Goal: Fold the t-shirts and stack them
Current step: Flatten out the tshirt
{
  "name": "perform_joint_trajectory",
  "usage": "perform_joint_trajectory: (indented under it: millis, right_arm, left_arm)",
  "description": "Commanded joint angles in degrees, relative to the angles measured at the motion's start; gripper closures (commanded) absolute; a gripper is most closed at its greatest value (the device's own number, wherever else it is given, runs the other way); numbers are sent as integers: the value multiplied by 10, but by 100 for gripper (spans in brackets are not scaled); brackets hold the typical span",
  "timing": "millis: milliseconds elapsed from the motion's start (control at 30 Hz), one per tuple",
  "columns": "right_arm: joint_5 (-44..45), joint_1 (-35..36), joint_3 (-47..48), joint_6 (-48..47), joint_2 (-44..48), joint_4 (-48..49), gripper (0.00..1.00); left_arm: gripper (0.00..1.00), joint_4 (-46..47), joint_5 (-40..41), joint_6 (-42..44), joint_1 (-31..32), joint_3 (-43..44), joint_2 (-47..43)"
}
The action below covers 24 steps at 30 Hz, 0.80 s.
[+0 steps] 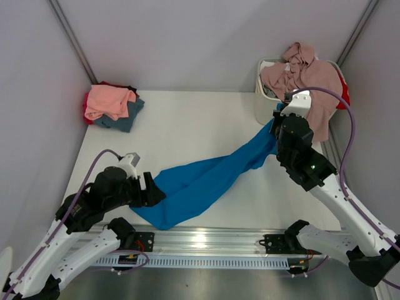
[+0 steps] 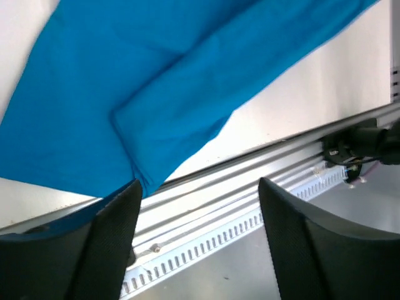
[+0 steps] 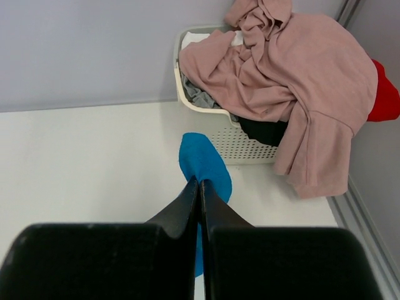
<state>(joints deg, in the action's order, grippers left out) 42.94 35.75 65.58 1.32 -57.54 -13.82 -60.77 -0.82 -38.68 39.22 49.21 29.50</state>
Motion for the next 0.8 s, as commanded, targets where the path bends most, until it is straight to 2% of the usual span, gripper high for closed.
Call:
perform_joint_trajectory:
  millis: [0, 67, 100, 267, 333, 567, 767]
  right_arm:
    - [26, 17, 12, 1, 2, 4, 100]
    - [32, 21, 12, 1, 2, 2, 100]
    - [34, 25, 11, 2, 1, 1, 100]
    - [44, 54, 8, 17, -6, -16, 100]
    - [49, 70, 1, 31, -12, -26, 100]
    - [47, 106, -45, 89, -16, -82, 100]
    - [65, 132, -92, 134, -1, -127, 100]
  left_arm:
    - [11, 37, -41, -9, 4, -8, -14]
    - [1, 50, -51, -7, 4, -12, -9]
    - [1, 57, -60, -8, 4, -23, -4]
    - [1, 125, -96, -13, 4, -92, 26]
    - [1, 131, -98, -10, 9, -89, 69]
    - [1, 114, -68, -25, 14, -85, 185]
    - [1, 123, -35, -64, 14, -111, 210]
